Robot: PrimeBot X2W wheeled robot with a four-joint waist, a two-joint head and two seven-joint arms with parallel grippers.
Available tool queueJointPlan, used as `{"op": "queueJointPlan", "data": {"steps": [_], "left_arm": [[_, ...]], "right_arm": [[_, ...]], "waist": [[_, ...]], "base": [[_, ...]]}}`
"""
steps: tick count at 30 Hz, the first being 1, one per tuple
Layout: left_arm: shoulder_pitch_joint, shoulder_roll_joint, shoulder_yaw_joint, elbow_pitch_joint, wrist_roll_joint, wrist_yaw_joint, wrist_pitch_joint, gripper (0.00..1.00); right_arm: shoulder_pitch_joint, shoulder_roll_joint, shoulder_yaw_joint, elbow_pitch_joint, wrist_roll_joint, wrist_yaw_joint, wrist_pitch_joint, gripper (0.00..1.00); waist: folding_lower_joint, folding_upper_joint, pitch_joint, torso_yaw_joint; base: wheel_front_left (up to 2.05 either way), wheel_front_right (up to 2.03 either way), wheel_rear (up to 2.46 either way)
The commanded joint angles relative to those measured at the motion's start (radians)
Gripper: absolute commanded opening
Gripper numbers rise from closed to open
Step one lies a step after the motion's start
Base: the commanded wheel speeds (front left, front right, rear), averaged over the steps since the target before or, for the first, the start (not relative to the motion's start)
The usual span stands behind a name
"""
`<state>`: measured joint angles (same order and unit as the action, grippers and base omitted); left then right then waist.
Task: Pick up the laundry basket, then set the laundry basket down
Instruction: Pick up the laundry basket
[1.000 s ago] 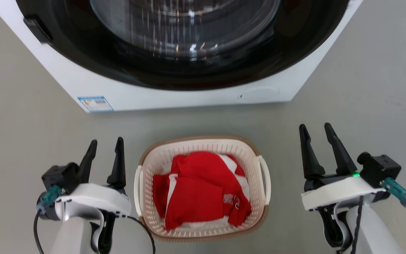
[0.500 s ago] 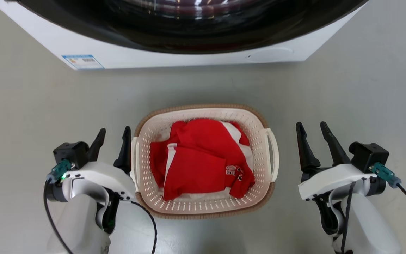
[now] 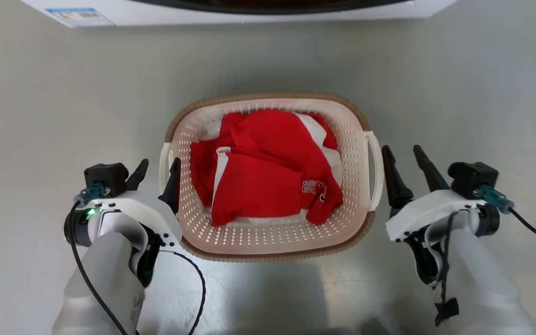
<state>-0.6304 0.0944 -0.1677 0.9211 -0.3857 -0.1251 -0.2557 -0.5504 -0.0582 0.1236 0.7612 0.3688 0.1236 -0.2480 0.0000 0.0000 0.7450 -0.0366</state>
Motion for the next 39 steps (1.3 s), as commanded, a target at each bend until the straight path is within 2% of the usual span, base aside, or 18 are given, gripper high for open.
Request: {"op": "queueJointPlan", "data": {"steps": [1, 13, 14, 15, 16, 18, 19, 20, 21, 22, 23, 33, 39], "left_arm": [[-0.006, 0.026, 0.021, 0.007, -0.015, -0.005, -0.006, 1.0], [-0.11, 0.025, -0.103, 0.166, -0.103, -0.006, -0.006, 1.0], [-0.116, 0.027, -0.114, 0.172, -0.111, -0.006, -0.006, 1.0], [-0.121, 0.028, -0.122, 0.176, -0.119, -0.006, -0.006, 1.0], [-0.125, 0.029, -0.13, 0.18, -0.128, -0.006, -0.006, 1.0], [-0.132, 0.032, -0.145, 0.186, -0.142, -0.006, -0.006, 1.0], [-0.135, 0.034, -0.151, 0.187, -0.149, -0.006, -0.006, 1.0], [-0.138, 0.035, -0.157, 0.188, -0.156, -0.006, -0.006, 1.0], [-0.14, 0.036, -0.162, 0.188, -0.162, -0.006, -0.006, 0.82], [-0.142, 0.037, -0.167, 0.188, -0.168, -0.006, -0.006, 0.41], [-0.144, 0.038, -0.172, 0.187, -0.173, -0.006, -0.006, 0.0], [-0.141, 0.055, -0.211, 0.167, -0.217, -0.006, -0.006, 0.0], [-0.133, 0.057, -0.231, 0.18, -0.233, -0.006, -0.006, 0.0]], "right_arm": [[0.013, 0.007, 0.034, 0.005, 0.01, 0.007, -0.014, 1.0], [-0.096, 0.008, 0.126, 0.149, 0.078, 0.007, -0.014, 1.0], [-0.105, 0.008, 0.131, 0.156, 0.083, 0.007, -0.014, 0.66], [-0.114, 0.008, 0.135, 0.162, 0.088, 0.007, -0.014, 0.43], [-0.121, 0.008, 0.14, 0.17, 0.091, 0.007, -0.014, 0.38], [-0.132, 0.008, 0.148, 0.184, 0.099, 0.007, -0.014, 0.42], [-0.137, 0.008, 0.151, 0.189, 0.103, 0.007, -0.014, 0.39], [-0.141, 0.008, 0.157, 0.194, 0.107, 0.007, -0.014, 0.31], [-0.146, 0.008, 0.162, 0.199, 0.111, 0.007, -0.014, 0.16], [-0.15, 0.008, 0.166, 0.204, 0.115, 0.007, -0.014, 0.0], [-0.154, 0.008, 0.169, 0.211, 0.117, 0.007, -0.014, 0.0], [-0.166, 0.008, 0.196, 0.219, 0.138, 0.007, -0.014, 0.0], [-0.158, 0.008, 0.221, 0.226, 0.158, 0.007, -0.014, 0.0]], "waist": [[0.0, 0.0, 0.03, -0.002], [0.0, 0.0, 0.14, -0.003], [0.0, 0.0, 0.147, -0.002], [0.0, 0.0, 0.153, 0.0], [0.0, 0.0, 0.157, 0.001], [0.0, 0.0, 0.164, 0.003], [0.0, 0.0, 0.167, 0.005], [0.0, 0.0, 0.169, 0.006], [0.0, 0.0, 0.171, 0.008], [0.0, 0.0, 0.173, 0.009], [0.0, 0.0, 0.174, 0.01], [0.0, 0.0, 0.16, 0.009], [0.0, 0.0, 0.116, -0.001]], "base": [[0.0, 0.0, 0.0], [0.0, 0.0, 0.0], [0.0, 0.0, 0.0], [0.0, 0.0, 0.0], [0.0, 0.0, 0.0], [0.0, 0.0, 0.0], [0.0, 0.0, 0.0], [0.0, 0.0, 0.0], [0.0, 0.0, 0.0], [0.0, 0.0, 0.0], [0.0, 0.0, 0.0], [0.0, 0.0, 0.0], [0.0, 0.0, 0.0]]}}
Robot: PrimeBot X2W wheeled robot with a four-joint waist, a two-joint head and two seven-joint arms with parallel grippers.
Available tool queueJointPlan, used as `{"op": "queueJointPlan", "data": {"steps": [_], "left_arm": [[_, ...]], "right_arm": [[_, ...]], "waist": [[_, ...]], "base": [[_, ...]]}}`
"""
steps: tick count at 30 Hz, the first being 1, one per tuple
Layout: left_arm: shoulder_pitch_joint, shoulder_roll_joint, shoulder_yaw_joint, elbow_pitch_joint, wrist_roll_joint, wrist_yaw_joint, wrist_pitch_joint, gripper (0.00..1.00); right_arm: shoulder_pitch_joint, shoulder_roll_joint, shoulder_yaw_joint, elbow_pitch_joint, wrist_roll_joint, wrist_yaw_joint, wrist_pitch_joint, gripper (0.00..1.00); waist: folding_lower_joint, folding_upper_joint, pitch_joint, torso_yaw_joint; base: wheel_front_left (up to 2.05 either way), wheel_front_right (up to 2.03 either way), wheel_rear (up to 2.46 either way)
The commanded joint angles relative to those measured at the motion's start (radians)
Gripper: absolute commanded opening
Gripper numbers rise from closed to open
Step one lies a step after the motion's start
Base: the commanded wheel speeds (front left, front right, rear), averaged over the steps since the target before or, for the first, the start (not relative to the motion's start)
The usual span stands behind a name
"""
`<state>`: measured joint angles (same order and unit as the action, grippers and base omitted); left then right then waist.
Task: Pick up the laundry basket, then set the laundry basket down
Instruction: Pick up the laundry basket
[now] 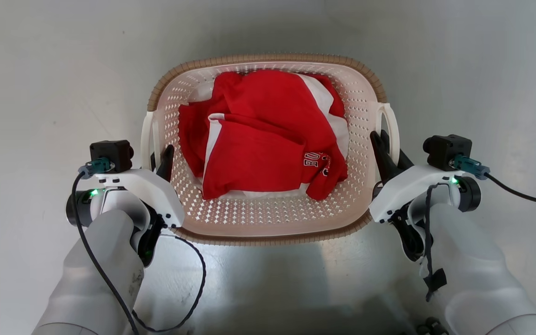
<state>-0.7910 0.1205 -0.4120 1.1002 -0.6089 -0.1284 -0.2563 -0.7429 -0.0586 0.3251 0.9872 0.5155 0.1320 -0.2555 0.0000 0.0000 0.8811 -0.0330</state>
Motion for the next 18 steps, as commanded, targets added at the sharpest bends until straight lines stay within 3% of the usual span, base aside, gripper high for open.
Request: {"op": "queueJointPlan", "data": {"steps": [1, 9, 18], "left_arm": [[0.029, 0.03, 0.008, 0.004, -0.013, -0.002, -0.006, 0.0], [0.047, 0.009, -0.05, 0.062, -0.055, -0.002, 0.001, 0.0], [0.102, -0.005, -0.124, 0.105, -0.138, -0.002, 0.057, 0.0]], "right_arm": [[0.036, 0.008, 0.026, 0.001, 0.017, -0.001, -0.006, 0.0], [0.054, 0.008, 0.091, 0.029, 0.069, -0.001, -0.006, 0.0], [0.08, 0.004, 0.26, 0.116, 0.214, -0.001, 0.054, 0.0]], "waist": [[0.0, 0.0, -0.031, -0.006], [0.0, 0.0, -0.151, -0.019], [0.0, 0.0, -0.368, -0.032]], "base": [[0.0, 0.0, 0.0], [0.0, 0.0, 0.0], [0.0, 0.0, 0.0]]}}
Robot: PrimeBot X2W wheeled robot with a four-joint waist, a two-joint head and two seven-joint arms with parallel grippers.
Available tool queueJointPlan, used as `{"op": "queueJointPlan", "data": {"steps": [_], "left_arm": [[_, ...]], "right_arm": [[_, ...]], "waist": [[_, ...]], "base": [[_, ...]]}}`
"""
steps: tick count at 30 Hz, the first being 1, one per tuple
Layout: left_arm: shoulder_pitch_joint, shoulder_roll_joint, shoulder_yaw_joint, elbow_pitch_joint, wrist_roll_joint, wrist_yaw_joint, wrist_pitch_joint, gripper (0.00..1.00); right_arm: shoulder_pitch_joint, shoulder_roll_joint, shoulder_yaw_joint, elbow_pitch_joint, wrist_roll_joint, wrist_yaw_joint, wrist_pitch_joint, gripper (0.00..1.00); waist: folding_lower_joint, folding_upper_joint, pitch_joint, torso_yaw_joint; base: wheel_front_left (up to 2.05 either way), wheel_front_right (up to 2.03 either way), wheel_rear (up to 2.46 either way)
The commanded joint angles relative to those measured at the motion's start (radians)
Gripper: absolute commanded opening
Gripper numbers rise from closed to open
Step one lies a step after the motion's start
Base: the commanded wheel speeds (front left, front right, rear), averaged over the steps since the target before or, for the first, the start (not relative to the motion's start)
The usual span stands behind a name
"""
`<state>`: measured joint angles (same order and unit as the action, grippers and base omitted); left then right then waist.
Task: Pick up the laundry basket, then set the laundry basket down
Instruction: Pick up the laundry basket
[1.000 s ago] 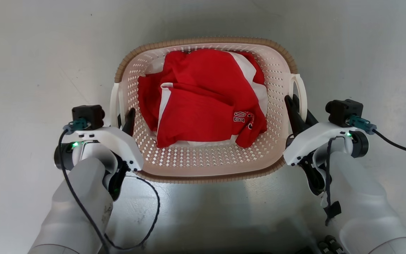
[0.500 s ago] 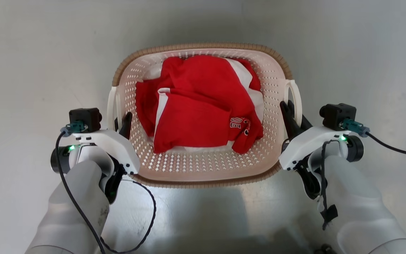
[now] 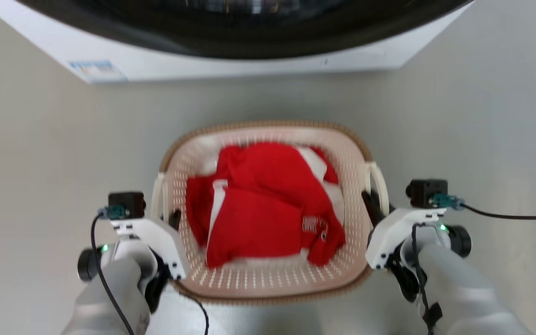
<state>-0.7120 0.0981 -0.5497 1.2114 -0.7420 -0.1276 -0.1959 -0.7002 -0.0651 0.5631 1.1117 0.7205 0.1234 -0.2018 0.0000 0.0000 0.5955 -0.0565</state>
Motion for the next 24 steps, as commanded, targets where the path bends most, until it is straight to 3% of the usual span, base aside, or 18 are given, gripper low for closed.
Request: {"op": "queueJointPlan", "data": {"steps": [1, 11, 24], "left_arm": [[0.031, 0.015, 0.007, -0.004, -0.015, -0.003, 0.007, 0.0], [0.086, 0.011, -0.051, 0.013, -0.083, -0.003, 0.092, 0.0], [0.136, 0.001, -0.098, 0.041, -0.147, -0.003, 0.221, 0.0]], "right_arm": [[0.042, 0.006, 0.037, -0.004, 0.023, 0.007, 0.011, 0.0], [0.08, -0.05, 0.167, -0.009, 0.137, 0.007, 0.103, 0.0], [0.091, -0.078, 0.299, -0.006, 0.251, 0.007, 0.25, 0.0]], "waist": [[0.0, 0.0, -0.108, -0.008], [0.0, 0.0, -0.312, -0.005], [0.0, 0.0, -0.485, -0.016]], "base": [[0.0, 0.0, 0.0], [0.0, 0.0, 0.0], [0.0, 0.0, 0.0]]}}
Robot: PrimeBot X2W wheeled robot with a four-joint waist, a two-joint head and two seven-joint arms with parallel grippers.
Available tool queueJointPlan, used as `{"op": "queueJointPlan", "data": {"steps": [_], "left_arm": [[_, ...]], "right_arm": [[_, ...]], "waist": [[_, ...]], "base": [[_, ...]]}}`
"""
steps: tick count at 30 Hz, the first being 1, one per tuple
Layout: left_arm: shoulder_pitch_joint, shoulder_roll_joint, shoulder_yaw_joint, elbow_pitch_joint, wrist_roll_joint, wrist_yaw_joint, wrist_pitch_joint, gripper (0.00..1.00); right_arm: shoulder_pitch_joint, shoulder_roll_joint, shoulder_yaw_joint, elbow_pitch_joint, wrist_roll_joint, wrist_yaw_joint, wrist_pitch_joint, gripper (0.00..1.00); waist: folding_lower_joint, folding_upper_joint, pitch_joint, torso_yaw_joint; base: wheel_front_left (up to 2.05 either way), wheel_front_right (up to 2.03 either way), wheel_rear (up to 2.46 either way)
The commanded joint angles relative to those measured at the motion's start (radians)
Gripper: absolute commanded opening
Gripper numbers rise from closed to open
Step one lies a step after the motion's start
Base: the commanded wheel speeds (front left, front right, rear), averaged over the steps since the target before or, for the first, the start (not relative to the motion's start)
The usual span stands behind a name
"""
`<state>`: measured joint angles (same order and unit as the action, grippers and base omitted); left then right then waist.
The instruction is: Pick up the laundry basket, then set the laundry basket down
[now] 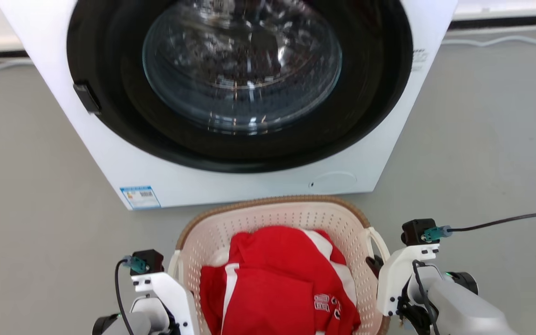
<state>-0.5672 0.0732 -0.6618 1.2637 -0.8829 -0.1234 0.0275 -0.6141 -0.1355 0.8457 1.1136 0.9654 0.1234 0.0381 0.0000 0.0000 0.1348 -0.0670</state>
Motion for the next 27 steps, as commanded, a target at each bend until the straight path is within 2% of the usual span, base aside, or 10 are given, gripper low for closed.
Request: {"op": "queueJointPlan", "data": {"steps": [1, 11, 27], "left_arm": [[-0.006, 0.027, 0.011, -0.011, -0.01, -0.007, 0.006, 0.0], [0.018, 0.026, -0.017, -0.004, -0.048, -0.007, 0.092, 0.0], [0.033, 0.027, -0.051, -0.003, -0.085, -0.007, 0.106, 0.0]], "right_arm": [[0.002, -0.009, 0.025, -0.007, 0.014, 0.007, 0.024, 0.0], [-0.02, -0.023, 0.092, -0.002, 0.08, 0.007, 0.133, 0.0], [-0.009, -0.035, 0.172, -0.013, 0.155, 0.007, 0.137, 0.0]], "waist": [[0.0, 0.0, -0.031, -0.007], [0.0, 0.0, -0.071, -0.012], [0.0, 0.0, -0.087, -0.019]], "base": [[0.0, 0.0, 0.0], [0.0, 0.0, 0.0], [0.0, 0.0, 0.0]]}}
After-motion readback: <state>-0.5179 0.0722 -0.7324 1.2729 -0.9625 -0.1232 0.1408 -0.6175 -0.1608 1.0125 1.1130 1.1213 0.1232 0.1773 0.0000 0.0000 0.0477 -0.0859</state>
